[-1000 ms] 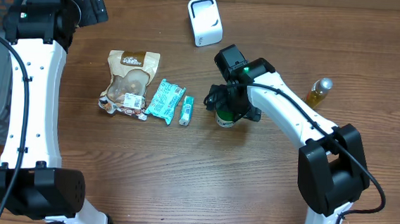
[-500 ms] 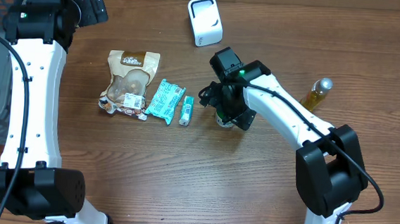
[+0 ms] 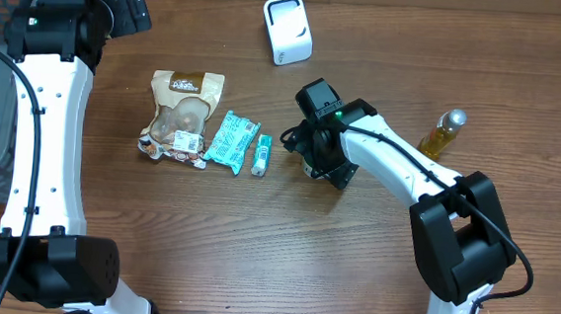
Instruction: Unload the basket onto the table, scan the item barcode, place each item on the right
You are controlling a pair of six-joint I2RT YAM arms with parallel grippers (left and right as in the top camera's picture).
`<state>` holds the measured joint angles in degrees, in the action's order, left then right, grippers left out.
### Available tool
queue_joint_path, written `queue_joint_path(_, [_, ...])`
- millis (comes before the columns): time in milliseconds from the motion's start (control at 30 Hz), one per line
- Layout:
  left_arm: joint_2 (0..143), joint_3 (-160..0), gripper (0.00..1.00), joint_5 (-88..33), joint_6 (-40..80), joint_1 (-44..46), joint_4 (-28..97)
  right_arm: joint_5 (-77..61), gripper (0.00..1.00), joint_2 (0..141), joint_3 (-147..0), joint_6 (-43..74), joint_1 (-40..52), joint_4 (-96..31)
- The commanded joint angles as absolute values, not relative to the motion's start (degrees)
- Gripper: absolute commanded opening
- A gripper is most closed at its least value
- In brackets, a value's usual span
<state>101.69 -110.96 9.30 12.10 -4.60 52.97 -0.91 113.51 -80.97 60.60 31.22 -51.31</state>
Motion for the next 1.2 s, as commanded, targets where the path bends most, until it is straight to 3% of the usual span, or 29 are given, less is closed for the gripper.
queue_joint_path(0, [101.89, -111.44, 1.0, 10.04, 12.88, -4.82, 52.95, 0.34, 0.9, 111.57, -80.73, 61.06, 31.48, -51.37])
queue_joint_path(767, [101.89, -111.44, 0.99, 10.04, 12.88, -4.8, 52.95, 0.36, 0.85, 111.57, -80.73, 60.99, 31.48, -52.8])
queue_joint_path(1167, [101.89, -111.44, 1.0, 10.04, 12.88, -4.82, 52.95, 0.3, 0.72, 111.57, -80.73, 42.65, 31.48, -51.92])
